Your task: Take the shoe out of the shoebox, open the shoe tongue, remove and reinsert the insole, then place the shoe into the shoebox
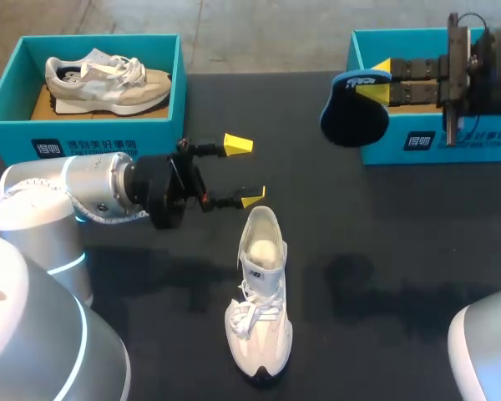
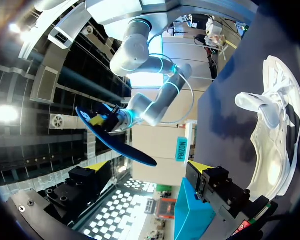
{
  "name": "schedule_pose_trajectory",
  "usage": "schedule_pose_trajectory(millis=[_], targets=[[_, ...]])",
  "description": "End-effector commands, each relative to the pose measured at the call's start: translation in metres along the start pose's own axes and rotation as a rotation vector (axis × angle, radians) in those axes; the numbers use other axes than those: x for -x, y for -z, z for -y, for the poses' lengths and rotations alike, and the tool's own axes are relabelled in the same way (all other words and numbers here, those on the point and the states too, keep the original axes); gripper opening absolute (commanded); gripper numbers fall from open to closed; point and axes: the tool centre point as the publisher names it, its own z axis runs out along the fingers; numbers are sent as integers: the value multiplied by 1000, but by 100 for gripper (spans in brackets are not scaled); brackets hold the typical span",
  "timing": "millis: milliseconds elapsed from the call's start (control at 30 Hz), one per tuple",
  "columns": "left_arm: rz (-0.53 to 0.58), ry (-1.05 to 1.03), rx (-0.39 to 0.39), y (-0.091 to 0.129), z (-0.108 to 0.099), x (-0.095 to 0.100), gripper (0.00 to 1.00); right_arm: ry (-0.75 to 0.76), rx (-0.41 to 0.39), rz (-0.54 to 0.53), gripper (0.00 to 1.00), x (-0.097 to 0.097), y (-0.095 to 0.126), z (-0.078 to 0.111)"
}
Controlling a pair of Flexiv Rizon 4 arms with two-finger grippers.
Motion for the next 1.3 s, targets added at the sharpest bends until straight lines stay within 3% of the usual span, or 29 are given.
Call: schedule_pose_trajectory(millis=[33,133,467,567,1133,1300], targets=[[1,-1,3,-1,1,-1,100,101,-33,-40,0,-4,-12,-1],[1,-1,3,-1,1,-1,100,200,-44,-55,0,-14,-20,3],[6,-34,18,5,-3,6,100,424,88,42,0,-37,-22,21],[3,-51,24,7,-4,10,100,442,115,13,0,-43,-28,27],[-40,-103,56,13,-21,14,100,442,115,13,0,-43,-28,27],[-49,-107,70,13,-26,17,100,649,141,8,0,-51,-39,26]])
